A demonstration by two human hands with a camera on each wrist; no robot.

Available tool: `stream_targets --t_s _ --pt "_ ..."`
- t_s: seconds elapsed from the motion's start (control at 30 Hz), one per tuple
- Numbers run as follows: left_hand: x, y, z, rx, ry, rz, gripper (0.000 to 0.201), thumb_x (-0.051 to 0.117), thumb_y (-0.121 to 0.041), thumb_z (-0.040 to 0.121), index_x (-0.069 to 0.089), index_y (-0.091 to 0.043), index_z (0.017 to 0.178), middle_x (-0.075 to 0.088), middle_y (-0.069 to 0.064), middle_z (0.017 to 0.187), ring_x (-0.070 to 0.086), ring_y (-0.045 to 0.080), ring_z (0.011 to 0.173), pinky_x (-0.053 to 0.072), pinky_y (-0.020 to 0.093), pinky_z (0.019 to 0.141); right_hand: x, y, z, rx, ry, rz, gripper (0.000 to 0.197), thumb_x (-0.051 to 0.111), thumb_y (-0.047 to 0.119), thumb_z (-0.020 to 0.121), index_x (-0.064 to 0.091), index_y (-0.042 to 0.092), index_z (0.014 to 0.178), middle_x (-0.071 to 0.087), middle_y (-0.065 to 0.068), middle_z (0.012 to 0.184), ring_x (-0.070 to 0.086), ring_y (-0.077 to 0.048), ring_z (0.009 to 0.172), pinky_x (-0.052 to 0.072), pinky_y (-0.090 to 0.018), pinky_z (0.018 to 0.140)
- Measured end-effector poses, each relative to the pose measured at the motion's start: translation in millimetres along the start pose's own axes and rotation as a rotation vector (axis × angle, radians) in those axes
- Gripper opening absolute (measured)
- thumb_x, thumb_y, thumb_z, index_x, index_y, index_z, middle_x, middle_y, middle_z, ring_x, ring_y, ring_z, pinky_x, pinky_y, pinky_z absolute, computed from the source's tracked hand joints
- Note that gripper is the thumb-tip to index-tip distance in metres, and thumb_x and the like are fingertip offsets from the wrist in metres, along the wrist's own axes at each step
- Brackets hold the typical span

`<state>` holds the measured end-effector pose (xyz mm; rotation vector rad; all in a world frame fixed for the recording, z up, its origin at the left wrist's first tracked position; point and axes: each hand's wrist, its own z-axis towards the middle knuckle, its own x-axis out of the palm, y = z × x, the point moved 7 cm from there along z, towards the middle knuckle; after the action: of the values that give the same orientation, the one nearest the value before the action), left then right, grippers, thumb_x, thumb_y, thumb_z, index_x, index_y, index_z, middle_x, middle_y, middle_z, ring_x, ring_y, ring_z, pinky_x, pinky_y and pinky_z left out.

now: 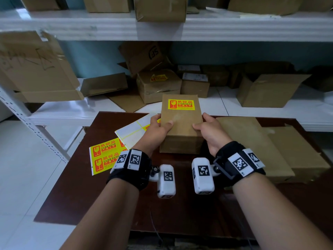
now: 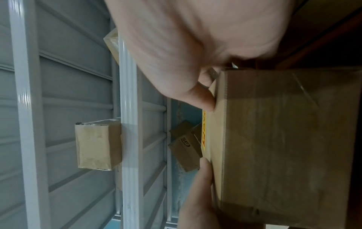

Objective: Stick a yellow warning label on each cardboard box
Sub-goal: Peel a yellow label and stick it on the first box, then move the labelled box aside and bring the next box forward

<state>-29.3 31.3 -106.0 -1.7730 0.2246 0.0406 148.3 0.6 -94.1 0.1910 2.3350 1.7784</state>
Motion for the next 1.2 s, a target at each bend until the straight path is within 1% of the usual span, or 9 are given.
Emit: stream_targets --t_s 0.23,0.5,0.63,0.73,0.83,0.97,1.03,1.13,1.2 --pt "6 8 7 -0.001 -0.051 0.12 0.059 0.052 -0.032 0.101 0.024 -0.017 0.151 0.049 0.009 0.144 0.052 0.025 0.124 0.04 0.03 0.094 5 2 0 -0.072 0.016 -0.195 0.051 0.057 0.004 0.098 0.048 0.021 0.144 0.064 0.002 0.122 0.059 -0.004 0.095 0.044 -0.017 0.068" --pt "5 9 10 0.018 -0.043 0.16 0.059 0.05 -0.033 0.102 0.023 -0.015 0.151 0.049 0.009 0.144 0.051 0.026 0.127 0.038 0.028 0.094 -2 15 -7 -0.079 0.003 -0.191 0.033 0.056 0.01 0.1 0.058 0.022 0.131 0.066 0.003 0.123 0.061 -0.008 0.097 0.046 -0.018 0.069" --pt "4 9 12 0.027 -0.052 0.172 0.061 0.051 -0.035 0.101 0.023 -0.017 0.152 0.049 0.008 0.145 0.051 0.026 0.128 0.037 0.028 0.093 -39 43 -17 -0.175 -0.114 -0.25 0.039 0.059 0.015 0.1 0.058 0.016 0.139 0.057 0.003 0.139 0.052 -0.013 0.126 0.038 -0.02 0.096" --pt "1 4 10 0.051 -0.071 0.204 0.064 0.051 -0.04 0.099 0.024 -0.019 0.152 0.046 0.009 0.148 0.049 0.027 0.13 0.04 0.033 0.1 -84 55 -28 -0.223 -0.256 -0.247 0.03 0.062 0.018 0.098 0.066 0.025 0.127 0.066 0.009 0.121 0.059 -0.009 0.115 0.042 -0.022 0.086" --pt "-3 -8 0 0.144 -0.171 0.326 0.056 0.054 -0.039 0.097 0.037 -0.021 0.147 0.041 0.01 0.149 0.04 0.031 0.137 0.035 0.045 0.113 -128 56 -38 -0.202 -0.363 -0.297 0.03 0.065 0.021 0.096 0.066 0.029 0.125 0.065 0.009 0.119 0.06 -0.012 0.111 0.043 -0.026 0.087" --pt "12 -45 -39 0.42 -0.315 0.473 0.042 0.056 -0.02 0.093 0.054 -0.019 0.134 0.05 0.007 0.137 0.04 0.026 0.132 0.034 0.038 0.111 -165 36 -46 -0.056 -0.402 -0.374 0.039 0.065 0.02 0.095 0.06 0.021 0.133 0.059 -0.002 0.135 0.055 -0.02 0.115 0.043 -0.033 0.095" --pt "36 -56 -57 0.508 -0.268 0.416 0.032 0.056 -0.015 0.092 0.062 -0.02 0.123 0.061 0.0 0.119 0.054 0.02 0.118 0.043 0.031 0.101 -168 23 -49 0.003 -0.347 -0.417 0.044 0.063 0.02 0.095 0.056 0.018 0.138 0.056 -0.003 0.139 0.053 -0.024 0.124 0.043 -0.039 0.104" --pt "88 -45 -67 0.369 0.003 0.352 0.021 0.055 -0.02 0.098 0.067 -0.022 0.114 0.066 -0.011 0.097 0.064 0.013 0.098 0.046 0.019 0.076 -168 7 -54 0.046 -0.308 -0.426 0.048 0.063 0.019 0.096 0.05 0.019 0.143 0.051 -0.003 0.146 0.048 -0.027 0.133 0.04 -0.045 0.111" --pt "120 -29 -67 0.247 0.158 0.428 0.031 0.056 -0.029 0.099 0.063 -0.017 0.127 0.069 -0.004 0.11 0.063 0.016 0.107 0.045 0.021 0.085 -169 2 -57 0.054 -0.307 -0.426 0.051 0.063 0.019 0.096 0.047 0.02 0.144 0.049 -0.003 0.148 0.047 -0.028 0.135 0.039 -0.048 0.113"
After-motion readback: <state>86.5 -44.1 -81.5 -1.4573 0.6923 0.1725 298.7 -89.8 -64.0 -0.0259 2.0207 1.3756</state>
